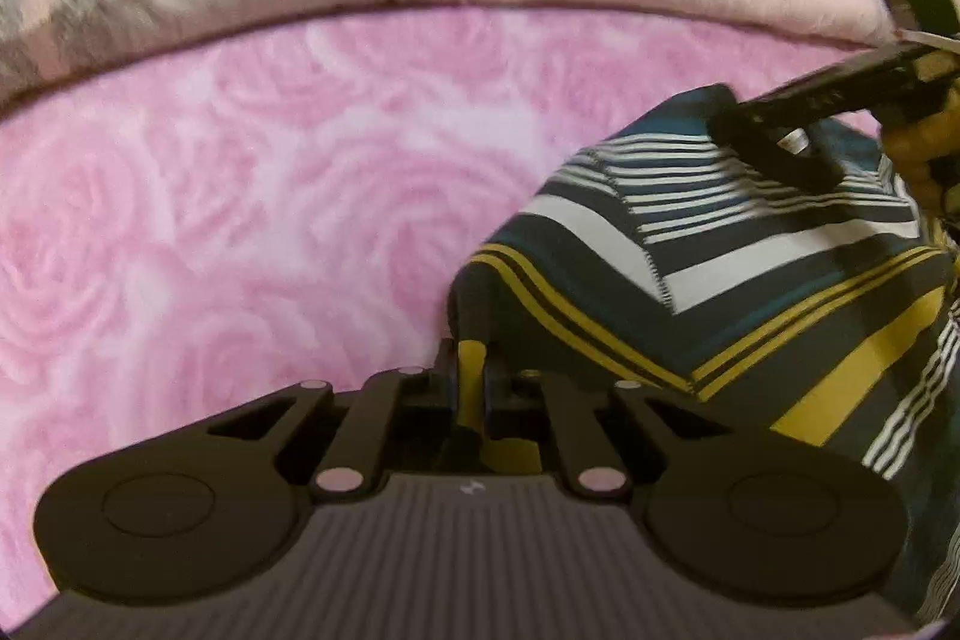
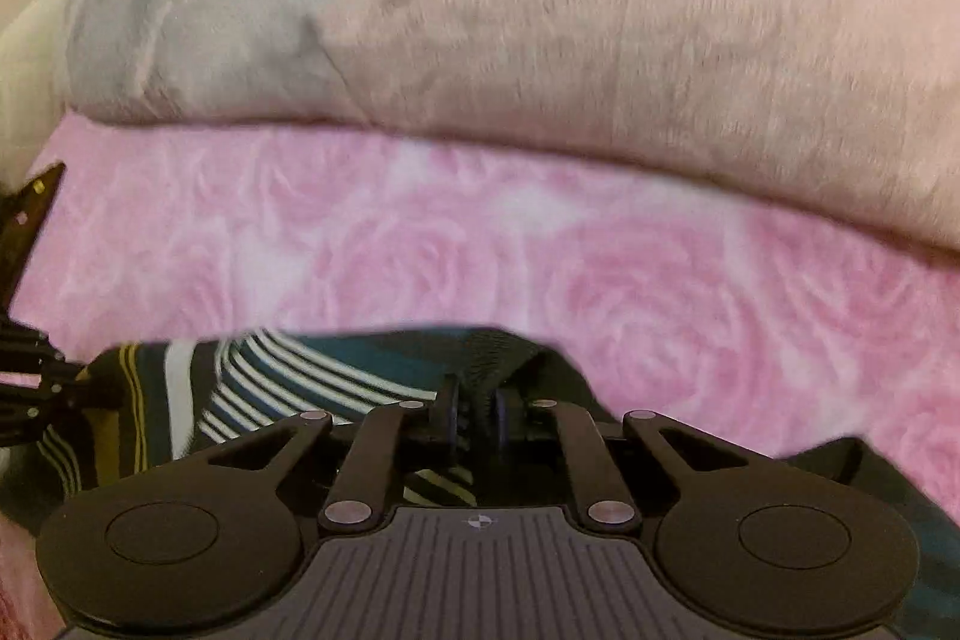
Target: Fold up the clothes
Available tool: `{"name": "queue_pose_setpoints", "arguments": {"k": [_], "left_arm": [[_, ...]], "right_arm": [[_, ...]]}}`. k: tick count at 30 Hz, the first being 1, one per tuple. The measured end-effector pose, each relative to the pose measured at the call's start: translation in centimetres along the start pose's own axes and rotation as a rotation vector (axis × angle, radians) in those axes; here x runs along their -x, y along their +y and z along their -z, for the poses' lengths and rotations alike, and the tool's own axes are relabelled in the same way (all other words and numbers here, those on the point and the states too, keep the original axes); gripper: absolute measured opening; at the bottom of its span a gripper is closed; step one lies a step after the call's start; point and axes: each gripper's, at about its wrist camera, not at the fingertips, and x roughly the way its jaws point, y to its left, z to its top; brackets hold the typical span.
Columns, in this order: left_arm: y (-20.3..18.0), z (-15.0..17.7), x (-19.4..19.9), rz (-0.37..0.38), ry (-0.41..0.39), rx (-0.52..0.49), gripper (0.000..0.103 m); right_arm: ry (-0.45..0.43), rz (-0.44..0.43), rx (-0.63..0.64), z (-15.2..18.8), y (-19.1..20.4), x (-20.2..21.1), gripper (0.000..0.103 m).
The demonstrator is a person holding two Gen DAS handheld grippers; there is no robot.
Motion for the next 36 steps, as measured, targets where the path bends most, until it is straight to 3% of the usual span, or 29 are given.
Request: {"name": "queue_pose_setpoints", "arguments": {"k": [2, 3, 7, 9, 13, 15, 20, 22, 26, 30, 36], "left_arm": [[0.5, 0.6, 0.9, -0.015, -0.013, 0.017, 0.028], [0.9, 1.0, 1.4, -0.024, -0.020, 0.026, 0.034], [3.2, 3.8, 4.5, -0.071, -0.033, 0.073, 0.041], [4.5, 5.5, 6.1, -0.104, -0.032, 0.100, 0.037], [8.6, 10.3, 8.7, -0.239, 0.042, 0.177, 0.033], [10.8, 13.0, 10.0, -0.317, 0.077, 0.188, 0.037], [13.2, 16.9, 13.4, -0.409, 0.135, 0.203, 0.037], [13.1, 17.8, 14.2, -0.465, 0.183, 0.185, 0.037], [13.5, 20.7, 16.0, -0.473, 0.164, 0.189, 0.037], [13.5, 23.5, 17.7, -0.472, 0.174, 0.180, 0.037], [12.7, 25.3, 22.0, -0.436, 0.137, 0.156, 0.035]], "right_arm": [[-0.044, 0.049, -0.024, 1.4, 0.2, 1.1, 0.082], [-0.068, 0.074, -0.036, 2.2, 0.3, 1.6, 0.084], [-0.151, 0.095, -0.100, 6.4, 0.5, 5.1, 0.084], [-0.177, 0.083, -0.135, 9.5, 0.7, 6.7, 0.084], [-0.122, 0.122, -0.226, 15.5, 0.5, 8.7, 0.084], [-0.080, 0.151, -0.313, 18.8, -0.1, 9.4, 0.084], [-0.071, 0.188, -0.440, 25.4, -0.4, 13.3, 0.084], [-0.001, 0.259, -0.450, 26.8, 0.3, 13.9, 0.084], [0.061, 0.321, -0.436, 30.0, 2.6, 14.6, 0.084], [0.139, 0.370, -0.398, 30.8, 6.2, 14.7, 0.084], [0.129, 0.303, -0.424, 30.7, 12.7, 16.8, 0.084]]}}
